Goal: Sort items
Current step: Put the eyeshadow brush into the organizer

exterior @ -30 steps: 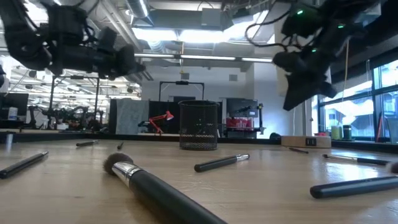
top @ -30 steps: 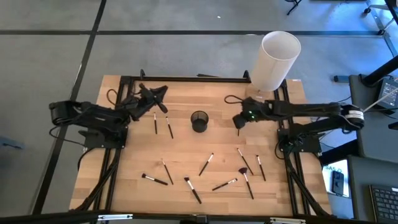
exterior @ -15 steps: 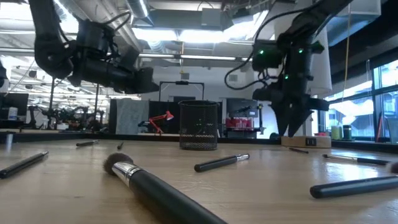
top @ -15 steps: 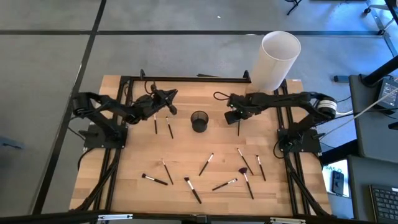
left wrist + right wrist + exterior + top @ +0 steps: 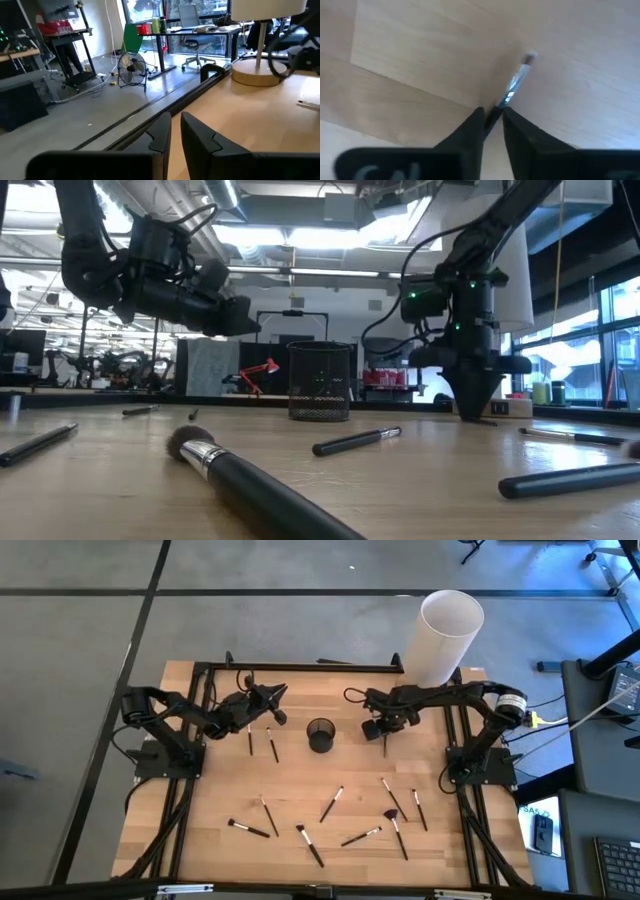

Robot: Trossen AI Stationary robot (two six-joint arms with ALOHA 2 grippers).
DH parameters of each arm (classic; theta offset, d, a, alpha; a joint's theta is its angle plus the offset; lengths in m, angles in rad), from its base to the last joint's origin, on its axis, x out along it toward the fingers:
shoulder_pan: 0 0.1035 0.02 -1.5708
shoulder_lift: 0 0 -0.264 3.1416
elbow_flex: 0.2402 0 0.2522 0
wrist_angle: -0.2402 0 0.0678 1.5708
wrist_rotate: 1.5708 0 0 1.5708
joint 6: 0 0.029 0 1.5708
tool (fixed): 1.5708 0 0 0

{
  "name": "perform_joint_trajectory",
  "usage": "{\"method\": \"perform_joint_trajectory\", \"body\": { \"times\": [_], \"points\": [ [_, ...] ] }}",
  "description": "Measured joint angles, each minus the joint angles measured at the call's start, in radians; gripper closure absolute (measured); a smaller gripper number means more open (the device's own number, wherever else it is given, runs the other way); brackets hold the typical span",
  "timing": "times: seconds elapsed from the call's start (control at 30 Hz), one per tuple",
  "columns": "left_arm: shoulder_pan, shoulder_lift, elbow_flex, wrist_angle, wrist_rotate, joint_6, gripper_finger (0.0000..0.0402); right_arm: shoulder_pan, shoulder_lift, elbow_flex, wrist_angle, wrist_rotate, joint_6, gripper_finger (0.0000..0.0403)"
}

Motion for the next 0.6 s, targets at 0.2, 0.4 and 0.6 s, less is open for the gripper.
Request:
{"method": "perform_joint_trajectory", "body": {
  "times": [0.2,0.4,0.6],
  "points": [
    [0.006,0.001,0.018,0.043,-0.130,0.062,0.0364,0.006,0.010,0.000,-0.003,-0.026,0.006,0.0390],
    [-0.008,0.015,0.009,-0.090,-0.145,-0.002,0.0364,0.019,0.010,-0.005,0.014,0.000,0.038,0.0387],
    [-0.036,0.039,-0.010,-0.094,-0.146,0.055,0.0364,0.084,-0.055,-0.010,0.044,0.226,0.119,0.0388]
  ]
}}
